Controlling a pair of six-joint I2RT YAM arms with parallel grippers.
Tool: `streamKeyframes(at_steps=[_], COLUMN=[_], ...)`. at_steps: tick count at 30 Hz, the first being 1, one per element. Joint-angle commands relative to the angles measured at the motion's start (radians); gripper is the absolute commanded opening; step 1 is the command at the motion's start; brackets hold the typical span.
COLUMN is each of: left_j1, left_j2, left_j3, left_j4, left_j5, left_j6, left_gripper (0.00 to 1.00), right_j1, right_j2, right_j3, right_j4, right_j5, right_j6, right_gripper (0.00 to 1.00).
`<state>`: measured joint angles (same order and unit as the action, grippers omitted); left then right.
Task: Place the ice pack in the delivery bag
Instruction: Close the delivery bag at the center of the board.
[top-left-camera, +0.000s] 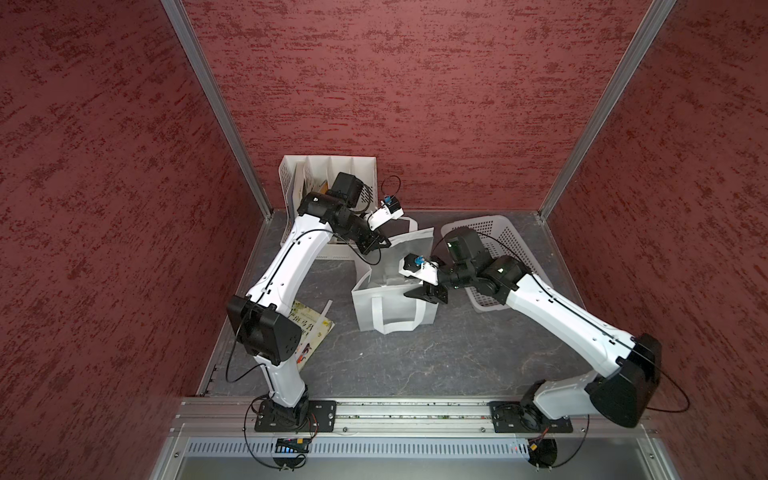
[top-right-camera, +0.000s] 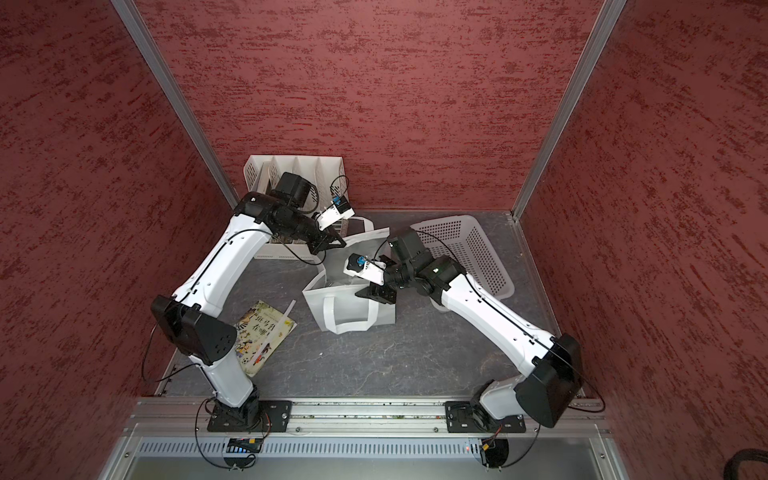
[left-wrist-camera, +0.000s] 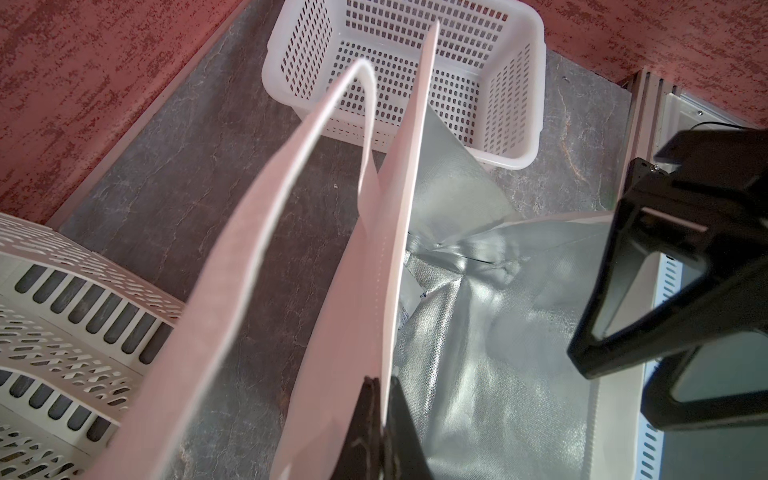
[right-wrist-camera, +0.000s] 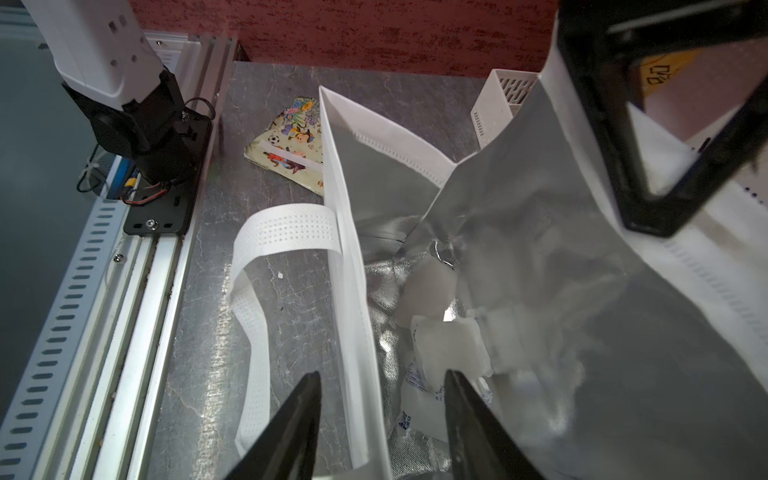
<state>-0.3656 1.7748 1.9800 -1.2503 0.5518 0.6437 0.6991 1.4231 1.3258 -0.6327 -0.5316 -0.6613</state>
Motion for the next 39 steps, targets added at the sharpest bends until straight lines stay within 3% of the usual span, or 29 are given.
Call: streamKeyframes(at_steps=[1,6,18,31,39], left_j1=[-0.010,-0.012,-0.024,-0.016,-0.021], left_j2=[-0.056,-0.063,-0.066,-0.076,-0.071], left_j3=[0.001,0.000,-0.049,-0.113,-0.141], left_j4=[-0.012,-0.032,-0.090,-0.067,-0.020], left_j5=[0.060,0.087,0.161,0.117,0.025], left_j6=[0.002,0.002,-0.014,-0.030,-0.024], left_gripper=[0.00,0.00,0.02,0.35,0.31], right_j1=[0.007,0.007,0.007,0.008,0.011], right_j2=[-0.006,-0.001,0.070,0.104,0.110], right_j3=[0.022,0.015,-0.021,-0.057,-0.065], right_j4=[0.027,0.081,0.331,0.447,0.463], right_j5=[0.023,0.050,0.213,0.247,0.226], right_j6=[-0.009,0.007,0.130,0.196,0.214], right_gripper=[0.32,0.01,0.00,0.00,0.00])
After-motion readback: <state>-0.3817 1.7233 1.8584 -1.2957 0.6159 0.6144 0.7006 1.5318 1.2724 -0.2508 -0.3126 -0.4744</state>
